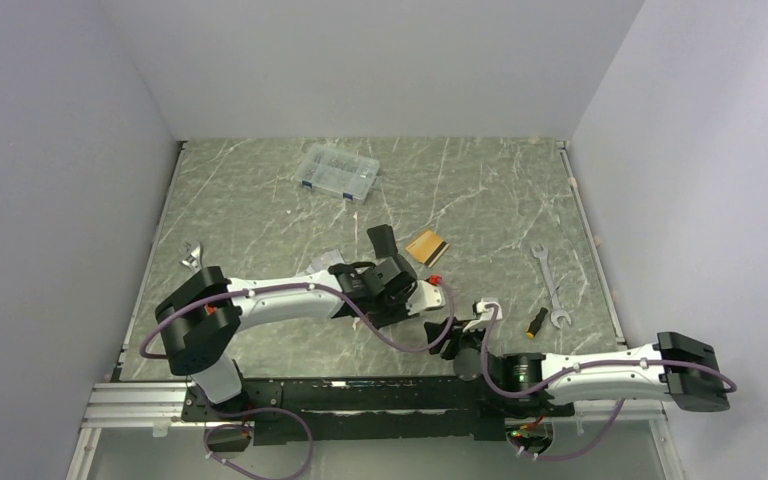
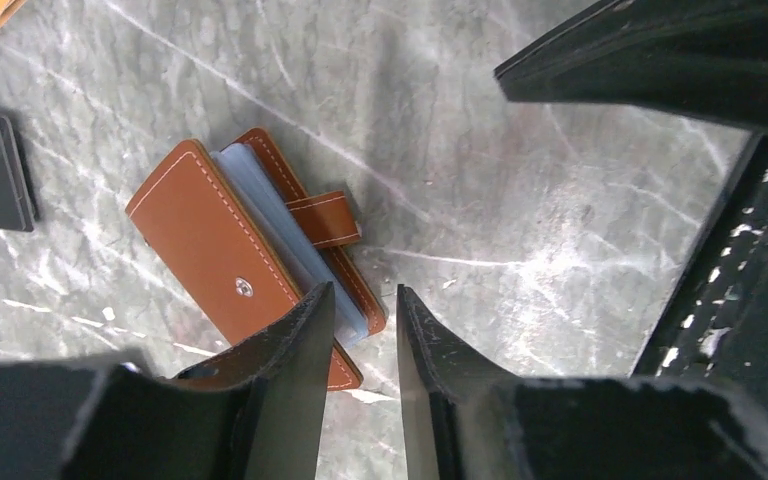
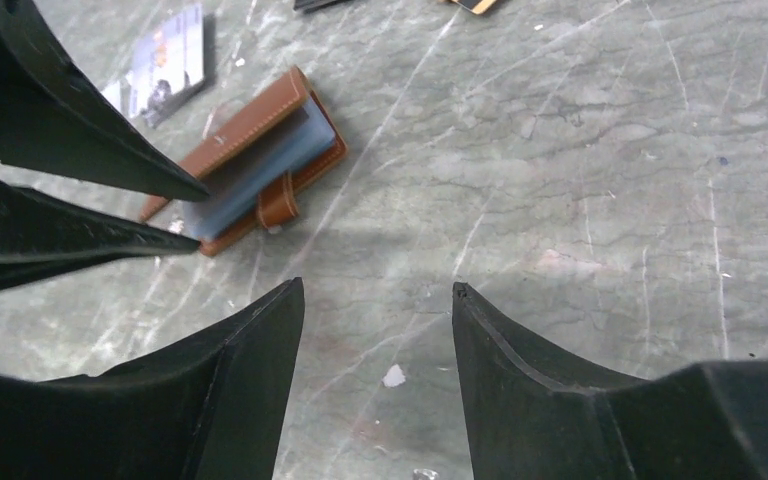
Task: Put the credit cards into the card holder
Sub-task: Close the card holder at the center of the board.
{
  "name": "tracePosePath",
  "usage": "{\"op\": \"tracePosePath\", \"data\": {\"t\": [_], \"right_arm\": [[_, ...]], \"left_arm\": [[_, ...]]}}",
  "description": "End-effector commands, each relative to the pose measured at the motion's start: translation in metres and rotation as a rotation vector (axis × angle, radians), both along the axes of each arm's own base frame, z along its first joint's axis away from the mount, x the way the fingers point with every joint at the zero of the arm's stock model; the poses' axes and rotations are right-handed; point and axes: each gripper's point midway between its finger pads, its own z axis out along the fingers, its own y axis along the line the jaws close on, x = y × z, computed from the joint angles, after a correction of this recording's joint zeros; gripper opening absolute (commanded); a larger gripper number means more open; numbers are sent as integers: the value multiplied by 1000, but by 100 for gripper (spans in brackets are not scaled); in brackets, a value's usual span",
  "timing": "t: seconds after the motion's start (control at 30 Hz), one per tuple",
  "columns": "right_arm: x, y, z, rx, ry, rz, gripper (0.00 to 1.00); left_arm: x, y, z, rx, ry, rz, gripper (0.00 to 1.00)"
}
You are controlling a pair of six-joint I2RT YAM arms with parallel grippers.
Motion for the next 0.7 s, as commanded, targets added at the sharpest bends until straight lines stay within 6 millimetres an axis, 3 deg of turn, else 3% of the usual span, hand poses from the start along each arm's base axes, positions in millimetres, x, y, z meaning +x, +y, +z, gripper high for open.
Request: {"op": "tracePosePath", "data": {"t": [0.0, 0.47, 0.67], "right_arm": [[1, 3, 2, -23, -10, -4, 59], [0, 15, 5, -50, -19, 28, 61], [0, 17, 6, -61, -19, 33, 61]], "left_arm": [[24, 5, 27, -4, -108, 31, 34], [61, 28, 45, 47, -300, 67, 40], [57, 31, 50, 44, -303, 48, 40]]}}
